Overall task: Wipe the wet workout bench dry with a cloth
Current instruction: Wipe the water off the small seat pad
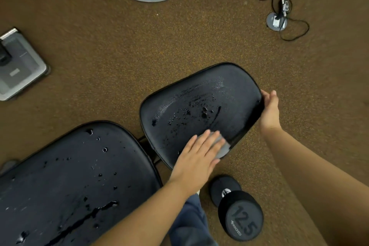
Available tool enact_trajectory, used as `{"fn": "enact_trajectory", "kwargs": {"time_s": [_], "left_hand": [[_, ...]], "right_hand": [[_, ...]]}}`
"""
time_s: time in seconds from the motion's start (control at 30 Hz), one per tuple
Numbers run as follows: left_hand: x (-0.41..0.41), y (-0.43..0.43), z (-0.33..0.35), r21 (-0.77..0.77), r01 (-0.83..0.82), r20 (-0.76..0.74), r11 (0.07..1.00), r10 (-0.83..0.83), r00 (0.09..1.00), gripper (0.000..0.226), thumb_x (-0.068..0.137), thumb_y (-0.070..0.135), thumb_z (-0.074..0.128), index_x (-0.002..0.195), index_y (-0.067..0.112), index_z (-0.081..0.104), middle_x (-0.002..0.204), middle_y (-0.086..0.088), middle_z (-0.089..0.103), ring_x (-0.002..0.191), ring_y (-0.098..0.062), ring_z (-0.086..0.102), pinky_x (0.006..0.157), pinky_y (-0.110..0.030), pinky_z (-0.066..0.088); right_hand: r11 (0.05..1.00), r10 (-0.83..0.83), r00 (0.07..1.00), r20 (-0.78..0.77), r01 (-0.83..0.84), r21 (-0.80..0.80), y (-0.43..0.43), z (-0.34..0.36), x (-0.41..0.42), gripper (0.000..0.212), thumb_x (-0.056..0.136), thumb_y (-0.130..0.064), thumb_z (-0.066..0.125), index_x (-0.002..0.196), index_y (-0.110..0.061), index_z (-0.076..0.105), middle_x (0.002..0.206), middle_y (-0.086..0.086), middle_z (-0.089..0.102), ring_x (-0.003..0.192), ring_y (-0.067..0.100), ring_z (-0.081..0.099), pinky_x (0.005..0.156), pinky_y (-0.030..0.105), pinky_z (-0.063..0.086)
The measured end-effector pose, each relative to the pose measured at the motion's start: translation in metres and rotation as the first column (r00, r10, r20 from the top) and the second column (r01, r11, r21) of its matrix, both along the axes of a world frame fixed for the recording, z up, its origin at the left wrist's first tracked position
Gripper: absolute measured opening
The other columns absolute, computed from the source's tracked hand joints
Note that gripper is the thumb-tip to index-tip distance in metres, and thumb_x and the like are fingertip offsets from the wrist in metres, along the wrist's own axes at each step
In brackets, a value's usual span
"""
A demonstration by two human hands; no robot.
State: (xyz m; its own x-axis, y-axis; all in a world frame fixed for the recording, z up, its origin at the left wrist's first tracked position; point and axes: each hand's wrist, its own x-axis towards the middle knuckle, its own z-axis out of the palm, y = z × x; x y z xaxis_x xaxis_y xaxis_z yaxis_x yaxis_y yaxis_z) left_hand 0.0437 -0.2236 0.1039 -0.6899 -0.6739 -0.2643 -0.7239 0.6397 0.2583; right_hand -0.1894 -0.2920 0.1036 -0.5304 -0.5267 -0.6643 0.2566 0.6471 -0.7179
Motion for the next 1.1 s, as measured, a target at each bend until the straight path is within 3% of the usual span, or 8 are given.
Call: {"fn": "enact_trajectory", "kwargs": {"time_s": [0.17, 0.33, 0.53, 0.7, 0.87, 1.1], "left_hand": [[0.058, 0.017, 0.003, -0.006, -0.238, 0.046, 0.971, 0.238, 0.97, 0.052, 0.1, 0.041, 0.025, 0.149, 0.023, 0.029, 0.157, 0.002, 0.026, 0.144, -0.021, 0.023, 0.114, -0.04, 0.018], [0.051, -0.017, 0.0, -0.025, -0.466, 0.036, 0.884, 0.467, 0.884, 0.054, 0.102, 0.042, 0.015, 0.15, 0.019, 0.026, 0.157, -0.005, 0.025, 0.145, -0.026, 0.017, 0.115, -0.043, 0.016], [0.035, -0.089, -0.008, -0.095, -0.579, -0.028, 0.81, 0.579, 0.815, 0.058, 0.1, 0.039, 0.018, 0.149, 0.008, 0.028, 0.158, -0.013, 0.02, 0.146, -0.031, 0.013, 0.117, -0.045, 0.01], [0.022, -0.13, -0.01, -0.147, -0.392, -0.013, 0.908, 0.395, 0.919, 0.061, 0.101, 0.039, 0.016, 0.15, 0.003, 0.018, 0.159, -0.013, 0.014, 0.148, -0.028, 0.007, 0.119, -0.041, 0.004], [0.011, -0.151, -0.012, -0.134, -0.189, -0.068, 0.973, 0.182, 0.981, 0.054, 0.102, 0.037, 0.018, 0.153, 0.02, 0.014, 0.159, -0.007, 0.019, 0.147, -0.026, 0.014, 0.118, -0.039, 0.011], [-0.049, -0.165, -0.015, -0.135, -0.095, -0.126, 0.986, 0.078, 0.989, 0.053, 0.102, 0.036, 0.02, 0.153, 0.021, 0.017, 0.159, -0.004, 0.02, 0.147, -0.025, 0.014, 0.118, -0.039, 0.012]], "right_hand": [[0.999, -0.042, 0.998, -0.039, 0.042, 0.016, -0.003, -0.002, 0.008, 0.046, 0.091, -0.064, 0.022, 0.107, -0.045, 0.06, 0.125, -0.01, 0.058, 0.12, 0.015, 0.049, 0.106, 0.038, 0.031], [0.991, -0.131, 0.99, -0.061, 0.131, -0.001, -0.005, -0.005, 0.015, 0.047, 0.094, -0.06, 0.022, 0.112, -0.039, 0.06, 0.124, -0.009, 0.06, 0.117, 0.014, 0.052, 0.107, 0.04, 0.033], [0.98, -0.198, 0.973, -0.121, 0.199, -0.001, -0.009, -0.007, 0.019, 0.043, 0.096, -0.055, 0.023, 0.106, -0.041, 0.063, 0.118, -0.011, 0.062, 0.11, 0.011, 0.054, 0.105, 0.038, 0.036], [0.968, -0.25, 0.954, -0.166, 0.246, -0.048, -0.01, -0.012, 0.024, 0.044, 0.1, -0.048, 0.026, 0.122, -0.033, 0.06, 0.114, -0.013, 0.061, 0.098, 0.002, 0.054, 0.084, 0.025, 0.035], [0.971, -0.237, 0.941, -0.243, 0.227, -0.07, -0.009, -0.018, 0.027, 0.05, 0.09, -0.056, 0.025, 0.124, -0.039, 0.059, 0.124, -0.012, 0.059, 0.114, 0.01, 0.053, 0.1, 0.033, 0.039], [0.978, -0.206, 0.918, -0.34, 0.179, -0.11, -0.008, -0.024, 0.027, 0.054, 0.09, -0.052, 0.023, 0.132, -0.034, 0.053, 0.134, -0.012, 0.052, 0.123, 0.008, 0.047, 0.109, 0.037, 0.035]]}}
